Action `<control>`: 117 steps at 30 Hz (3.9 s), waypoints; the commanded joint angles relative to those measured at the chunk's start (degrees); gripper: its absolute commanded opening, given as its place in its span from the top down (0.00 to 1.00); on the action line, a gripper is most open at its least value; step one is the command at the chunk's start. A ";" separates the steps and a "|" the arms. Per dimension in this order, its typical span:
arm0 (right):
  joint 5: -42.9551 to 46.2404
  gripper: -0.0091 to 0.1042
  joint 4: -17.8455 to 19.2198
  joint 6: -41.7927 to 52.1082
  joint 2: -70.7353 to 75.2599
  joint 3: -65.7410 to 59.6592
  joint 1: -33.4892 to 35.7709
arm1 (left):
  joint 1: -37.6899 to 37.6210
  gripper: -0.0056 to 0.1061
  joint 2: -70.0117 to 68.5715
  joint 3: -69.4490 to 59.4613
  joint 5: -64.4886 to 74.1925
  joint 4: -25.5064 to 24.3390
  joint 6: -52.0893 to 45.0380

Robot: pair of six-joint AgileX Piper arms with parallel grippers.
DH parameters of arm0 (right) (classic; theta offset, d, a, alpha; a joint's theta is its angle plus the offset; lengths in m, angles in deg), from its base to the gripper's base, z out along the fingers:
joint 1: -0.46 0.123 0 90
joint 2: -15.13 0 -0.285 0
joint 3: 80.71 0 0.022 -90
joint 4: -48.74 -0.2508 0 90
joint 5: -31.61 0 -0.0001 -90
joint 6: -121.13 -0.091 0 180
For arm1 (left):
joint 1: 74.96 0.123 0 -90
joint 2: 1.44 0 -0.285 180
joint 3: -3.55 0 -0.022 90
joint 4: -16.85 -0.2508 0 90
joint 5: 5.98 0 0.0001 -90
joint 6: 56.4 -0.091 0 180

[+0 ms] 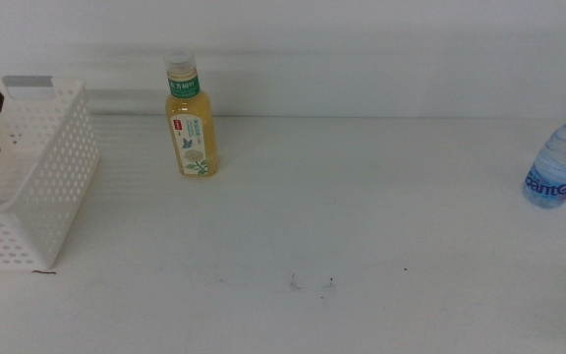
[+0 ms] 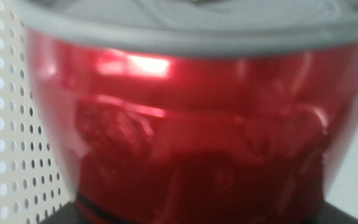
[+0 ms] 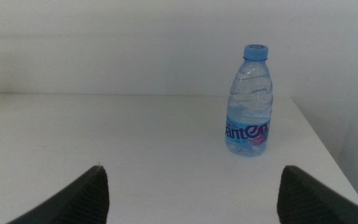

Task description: Use arms to grab the bottles and put them into the dustbin to the left of the table.

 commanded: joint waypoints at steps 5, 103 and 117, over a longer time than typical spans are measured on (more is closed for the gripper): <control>0.60 0.10 0.45 0.24 0.28 -0.20 0.06 | 1.54 0.71 8.59 9.36 3.82 -0.08 -1.03; 0.60 0.10 0.45 0.24 0.28 -0.20 0.06 | -42.01 0.11 -22.89 -69.30 -102.63 -11.99 20.42; 0.60 0.10 0.45 0.24 0.28 -0.20 0.06 | -42.01 0.11 -22.89 -75.46 -123.45 -12.95 22.46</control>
